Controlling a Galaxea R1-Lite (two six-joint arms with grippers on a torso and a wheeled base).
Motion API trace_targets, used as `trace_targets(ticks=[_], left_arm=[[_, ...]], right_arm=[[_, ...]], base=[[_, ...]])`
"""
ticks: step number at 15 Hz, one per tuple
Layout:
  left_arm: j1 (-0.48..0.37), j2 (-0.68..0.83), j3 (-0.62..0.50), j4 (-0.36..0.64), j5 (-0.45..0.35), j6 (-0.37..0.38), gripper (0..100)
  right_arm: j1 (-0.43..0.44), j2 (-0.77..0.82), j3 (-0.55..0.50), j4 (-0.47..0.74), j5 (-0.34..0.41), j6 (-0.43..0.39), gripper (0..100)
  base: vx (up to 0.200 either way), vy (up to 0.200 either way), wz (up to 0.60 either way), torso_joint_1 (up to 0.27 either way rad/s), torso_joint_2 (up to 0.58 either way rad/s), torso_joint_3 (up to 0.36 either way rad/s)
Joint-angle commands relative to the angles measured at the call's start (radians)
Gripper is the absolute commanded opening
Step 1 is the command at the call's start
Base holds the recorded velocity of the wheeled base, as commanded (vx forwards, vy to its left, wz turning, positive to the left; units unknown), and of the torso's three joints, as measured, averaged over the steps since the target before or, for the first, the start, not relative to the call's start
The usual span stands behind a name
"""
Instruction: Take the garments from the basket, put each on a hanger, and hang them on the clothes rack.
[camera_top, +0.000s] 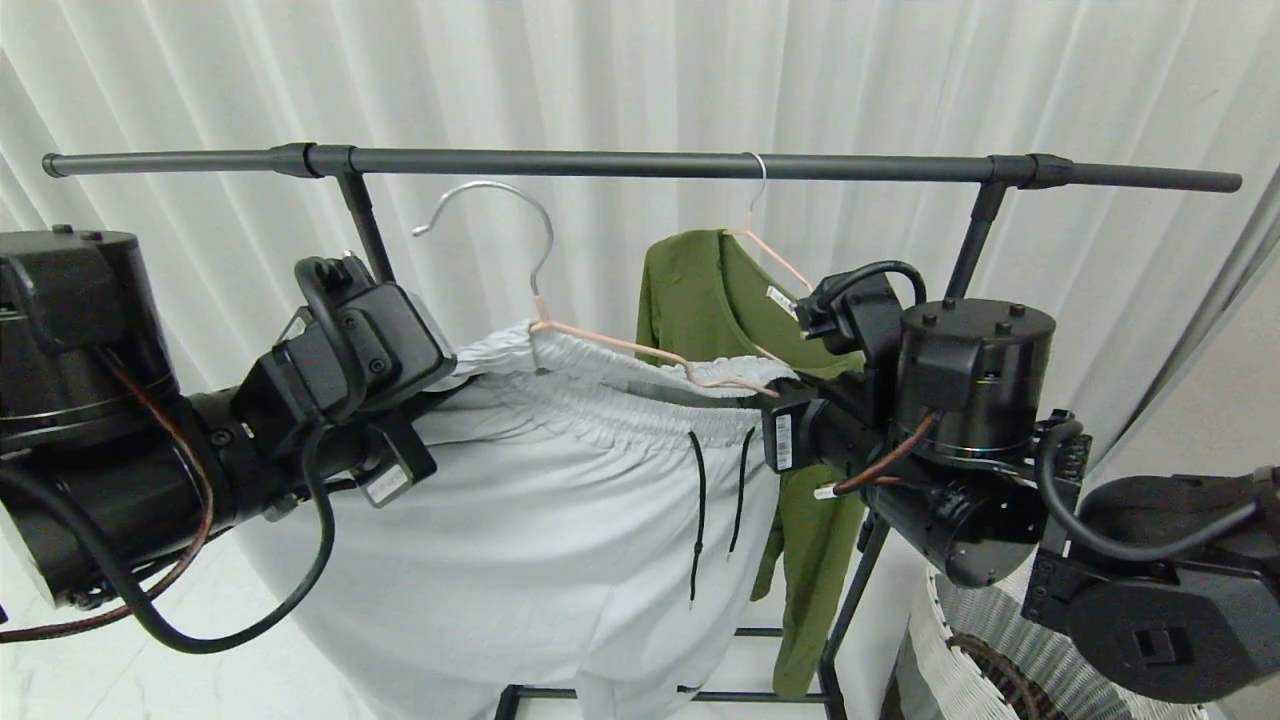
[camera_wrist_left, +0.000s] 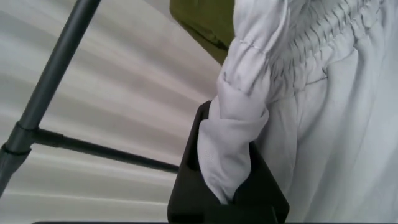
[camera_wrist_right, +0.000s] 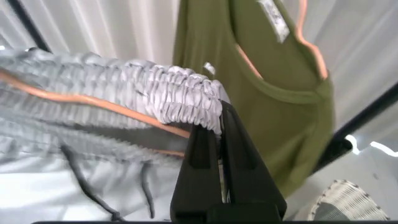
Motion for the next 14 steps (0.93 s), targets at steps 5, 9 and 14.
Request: trace_targets(ticks=[5, 9, 14], left_arm=[[-0.054, 0.010, -0.003, -0.009, -0.004, -0.012, 0], [-0.122, 0.011, -0.001, -0.009, -0.006, -0.082, 0], [-0.027, 0.011, 0.000, -0.009, 0.154, -0.081, 0]], right_arm=[[0.026, 0.072, -0.109, 0.018, 0.000, 0.000, 0], [0.029, 0.090, -0.151, 0.026, 0.000, 0.000, 0], [-0.041, 0.062, -0.131, 0.026, -0.009, -0.010, 0]], base=[[0.000, 0.000, 0.00, 0.000, 0.00, 0.000], [0.000, 0.000, 0.00, 0.000, 0.00, 0.000], [0.000, 0.000, 0.00, 0.000, 0.00, 0.000]])
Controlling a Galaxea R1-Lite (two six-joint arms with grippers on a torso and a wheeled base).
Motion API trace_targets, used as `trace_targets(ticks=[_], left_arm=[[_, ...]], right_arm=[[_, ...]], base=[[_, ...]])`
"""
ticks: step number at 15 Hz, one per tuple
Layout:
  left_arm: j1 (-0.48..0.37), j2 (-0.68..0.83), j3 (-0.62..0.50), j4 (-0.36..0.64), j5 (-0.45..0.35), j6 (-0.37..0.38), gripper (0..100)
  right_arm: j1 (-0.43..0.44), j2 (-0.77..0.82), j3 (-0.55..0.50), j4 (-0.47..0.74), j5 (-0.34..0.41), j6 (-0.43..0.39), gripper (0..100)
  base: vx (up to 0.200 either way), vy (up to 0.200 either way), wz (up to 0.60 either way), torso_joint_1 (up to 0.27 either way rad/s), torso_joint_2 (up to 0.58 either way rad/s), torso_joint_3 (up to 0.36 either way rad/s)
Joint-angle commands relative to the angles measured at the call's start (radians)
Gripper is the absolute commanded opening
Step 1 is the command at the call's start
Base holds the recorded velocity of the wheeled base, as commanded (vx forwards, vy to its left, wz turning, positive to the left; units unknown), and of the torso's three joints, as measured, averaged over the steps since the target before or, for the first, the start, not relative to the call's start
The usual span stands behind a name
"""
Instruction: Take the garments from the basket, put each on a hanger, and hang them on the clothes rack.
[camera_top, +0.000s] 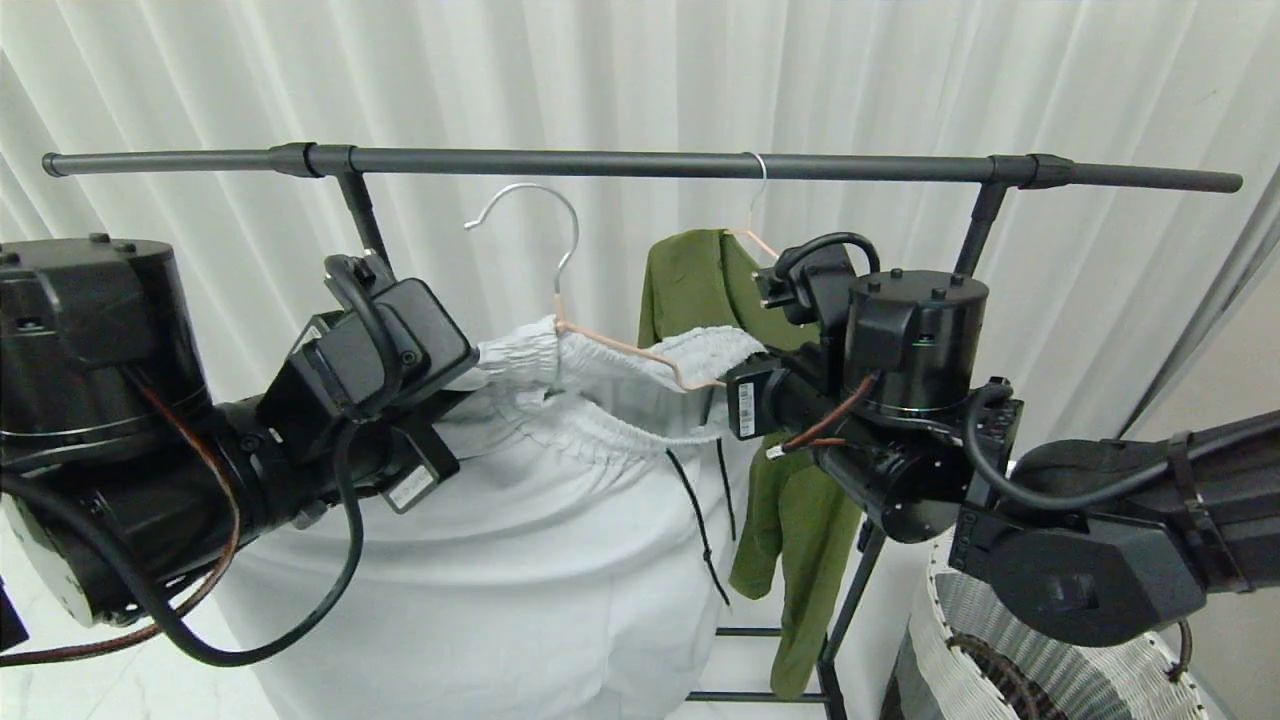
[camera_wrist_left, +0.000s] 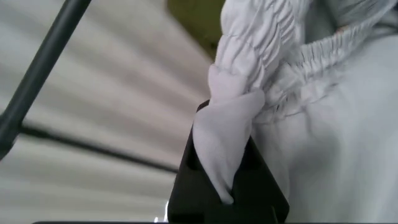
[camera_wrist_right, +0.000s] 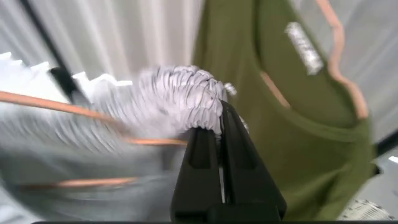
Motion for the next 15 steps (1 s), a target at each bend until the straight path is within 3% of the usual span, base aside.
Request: trace_targets(ticks=[1, 4, 8, 12, 15], left_arm=[[0.048, 0.000, -0.002, 0.000, 0.017, -0.001, 0], [0.087, 0.001, -0.002, 0.000, 0.054, -0.004, 0], [0.082, 0.008, -0.004, 0.000, 0.138, -0.084, 0], [0.068, 0.008, -0.005, 0.000, 0.147, -0.147, 0], [0.027, 0.009, -0.007, 0.000, 0.149, -0.179, 0]], right_arm=[[-0.036, -0.025, 0.015, 0.000, -0.001, -0.008, 0], [-0.022, -0.075, 0.059, 0.000, 0.004, -0.012, 0], [0.164, -0.137, 0.144, -0.002, 0.043, -0.011, 0], [0.289, -0.098, 0.138, -0.009, 0.105, -0.041, 0], [0.298, -0.063, 0.138, -0.038, 0.103, -0.051, 0]], base=[[0.000, 0.000, 0.00, 0.000, 0.00, 0.000], [0.000, 0.000, 0.00, 0.000, 0.00, 0.000], [0.000, 0.000, 0.00, 0.000, 0.00, 0.000], [0.000, 0.000, 0.00, 0.000, 0.00, 0.000], [0.000, 0.000, 0.00, 0.000, 0.00, 0.000]])
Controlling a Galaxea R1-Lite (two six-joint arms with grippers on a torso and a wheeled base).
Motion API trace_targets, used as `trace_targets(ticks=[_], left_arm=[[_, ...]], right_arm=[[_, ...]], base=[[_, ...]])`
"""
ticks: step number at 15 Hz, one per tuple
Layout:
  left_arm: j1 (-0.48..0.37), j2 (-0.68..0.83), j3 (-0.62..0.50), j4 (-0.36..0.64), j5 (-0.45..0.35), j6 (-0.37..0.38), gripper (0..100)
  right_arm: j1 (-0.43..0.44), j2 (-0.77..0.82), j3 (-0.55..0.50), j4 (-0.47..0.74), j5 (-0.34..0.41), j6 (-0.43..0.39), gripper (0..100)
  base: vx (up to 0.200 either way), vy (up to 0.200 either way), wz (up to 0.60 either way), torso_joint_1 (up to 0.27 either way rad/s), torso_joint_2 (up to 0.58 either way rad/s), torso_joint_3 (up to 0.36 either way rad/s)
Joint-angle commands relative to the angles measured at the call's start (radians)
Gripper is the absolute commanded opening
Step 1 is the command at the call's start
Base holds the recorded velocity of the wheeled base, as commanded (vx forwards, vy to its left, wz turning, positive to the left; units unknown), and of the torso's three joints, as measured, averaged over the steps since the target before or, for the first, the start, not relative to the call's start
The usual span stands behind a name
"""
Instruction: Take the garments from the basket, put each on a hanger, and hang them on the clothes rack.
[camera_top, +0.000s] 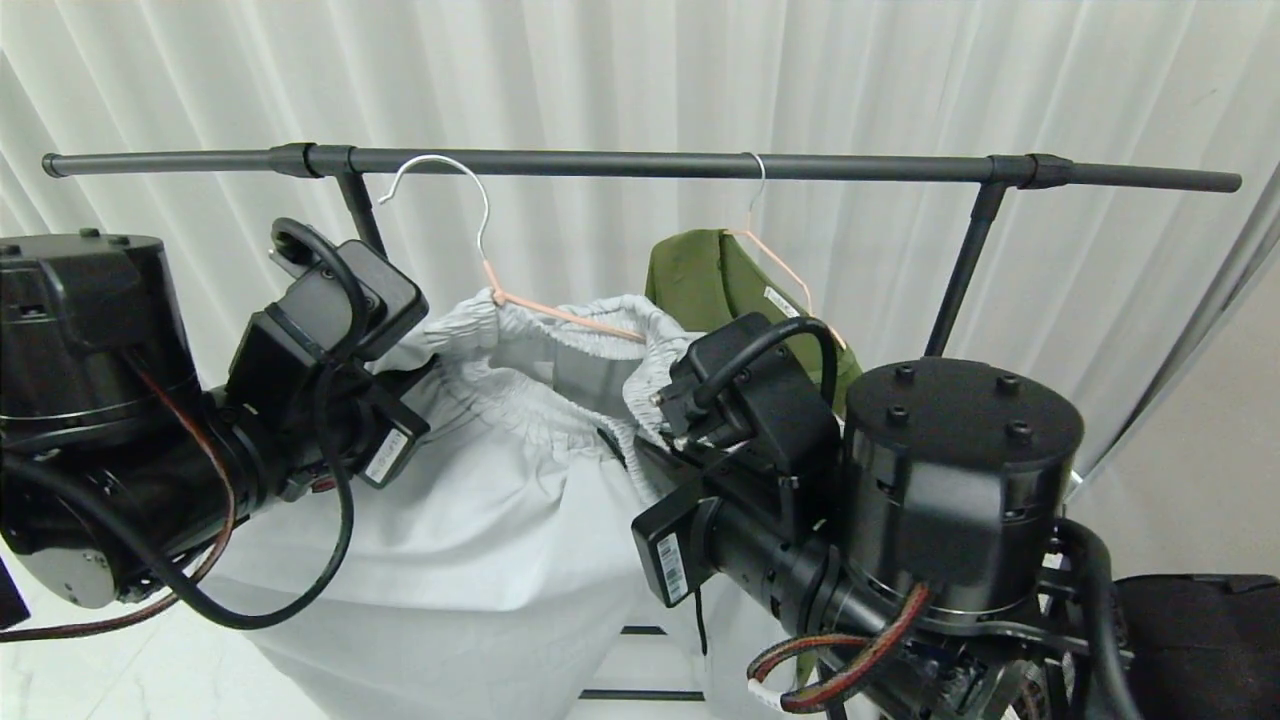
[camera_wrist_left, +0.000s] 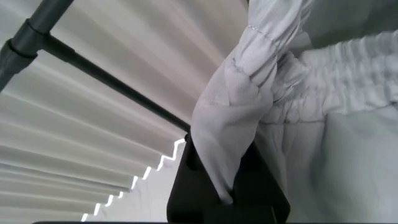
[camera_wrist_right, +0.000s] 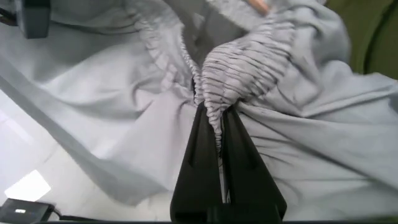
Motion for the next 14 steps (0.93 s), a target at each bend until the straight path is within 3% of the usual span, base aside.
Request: trace_targets(ticks=[1, 2, 8, 10, 14], left_arm=[[-0.021, 0.001, 0.000, -0.003, -0.001, -0.004, 0], [-0.021, 0.003, -0.002, -0.009, -0.001, -0.004, 0], [0.005, 0.096, 0.012, -0.282, 0.001, 0.036, 0], [0.005, 0.136, 0.047, -0.405, -0.011, 0.071, 0], [0.008, 0.169, 0.119, -0.574, -0.094, 0.148, 0]], right_arm=[[0.007, 0.024, 0.001, -0.004, -0.001, 0.000, 0], [0.007, 0.023, 0.004, -0.004, -0.006, 0.000, 0], [-0.059, -0.086, 0.080, -0.004, -0.059, -0.006, 0], [-0.116, -0.184, 0.153, -0.002, -0.059, -0.025, 0], [-0.205, -0.284, 0.192, 0.013, -0.058, -0.046, 0]], base=[[0.000, 0.000, 0.00, 0.000, 0.00, 0.000], [0.000, 0.000, 0.00, 0.000, 0.00, 0.000], [0.000, 0.000, 0.00, 0.000, 0.00, 0.000], [0.000, 0.000, 0.00, 0.000, 0.00, 0.000], [0.000, 0.000, 0.00, 0.000, 0.00, 0.000]])
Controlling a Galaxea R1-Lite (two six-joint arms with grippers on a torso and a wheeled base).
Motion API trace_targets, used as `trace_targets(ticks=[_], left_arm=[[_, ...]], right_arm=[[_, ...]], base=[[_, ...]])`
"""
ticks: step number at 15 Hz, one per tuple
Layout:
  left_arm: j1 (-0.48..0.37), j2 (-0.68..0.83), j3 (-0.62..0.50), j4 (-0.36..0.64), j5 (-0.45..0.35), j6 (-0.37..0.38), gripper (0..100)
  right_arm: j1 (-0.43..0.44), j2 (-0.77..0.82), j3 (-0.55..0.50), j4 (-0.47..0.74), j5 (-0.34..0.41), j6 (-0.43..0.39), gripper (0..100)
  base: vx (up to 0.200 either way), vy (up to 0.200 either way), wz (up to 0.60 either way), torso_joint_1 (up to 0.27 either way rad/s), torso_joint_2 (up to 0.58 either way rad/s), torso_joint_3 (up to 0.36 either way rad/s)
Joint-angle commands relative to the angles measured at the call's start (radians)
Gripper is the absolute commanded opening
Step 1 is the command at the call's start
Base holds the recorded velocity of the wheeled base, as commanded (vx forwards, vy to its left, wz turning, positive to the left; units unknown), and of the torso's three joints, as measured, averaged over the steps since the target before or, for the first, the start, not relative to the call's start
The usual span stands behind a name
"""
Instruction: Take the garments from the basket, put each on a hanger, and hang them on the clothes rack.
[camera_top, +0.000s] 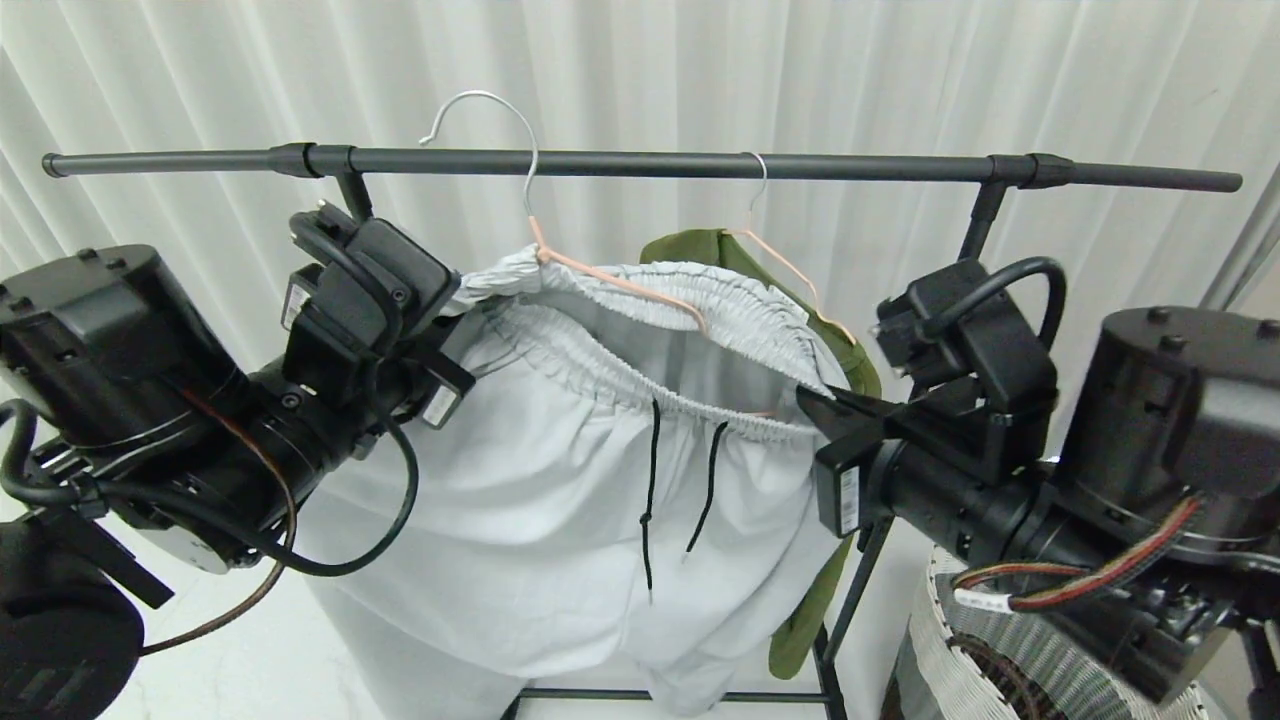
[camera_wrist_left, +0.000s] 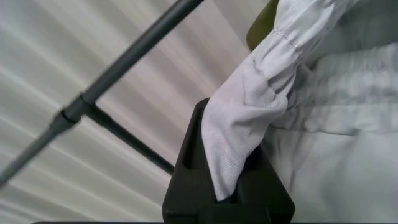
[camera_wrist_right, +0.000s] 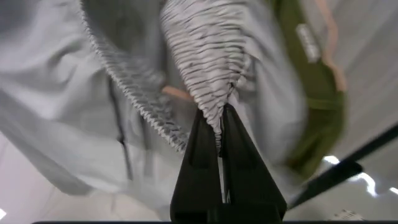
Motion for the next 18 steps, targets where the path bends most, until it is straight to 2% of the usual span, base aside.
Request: trace_targets(ticks=[1, 2, 6, 7, 10, 15, 17, 18], left_arm=[[0.001, 0.026, 0.021, -0.012, -0.018, 0.009, 0], [0.001, 0.027, 0.021, -0.013, -0.024, 0.012, 0], [0.000, 0.026, 0.027, -0.015, -0.035, 0.009, 0], [-0.002, 0.024, 0.029, -0.015, -0.061, 0.009, 0], [-0.003, 0.021, 0.029, -0.015, -0.158, 0.011, 0], [-0.011, 0.018, 0.044, -0.053, -0.262, 0.008, 0], [-0.011, 0.014, 0.069, -0.076, -0.325, 0.008, 0], [-0.011, 0.011, 0.087, -0.095, -0.385, 0.008, 0]], right_arm=[[-0.037, -0.065, 0.011, 0.004, -0.001, -0.001, 0], [-0.037, -0.065, 0.012, 0.004, -0.001, -0.001, 100], [-0.039, -0.064, 0.008, 0.004, 0.009, -0.054, 100], [-0.039, -0.060, 0.003, 0.004, 0.012, -0.075, 100], [-0.042, -0.053, -0.005, 0.003, 0.082, -0.144, 100], [-0.053, 0.018, -0.086, -0.002, 0.099, -0.205, 100], [-0.062, 0.018, -0.094, -0.002, 0.139, -0.247, 100], [-0.071, 0.015, -0.095, -0.002, 0.185, -0.285, 100]], base=[[0.000, 0.000, 0.00, 0.000, 0.00, 0.000], [0.000, 0.000, 0.00, 0.000, 0.00, 0.000], [0.000, 0.000, 0.00, 0.000, 0.00, 0.000], [0.000, 0.000, 0.00, 0.000, 0.00, 0.000], [0.000, 0.000, 0.00, 0.000, 0.00, 0.000], [0.000, 0.000, 0.00, 0.000, 0.00, 0.000], [0.000, 0.000, 0.00, 0.000, 0.00, 0.000], [0.000, 0.000, 0.00, 0.000, 0.00, 0.000]])
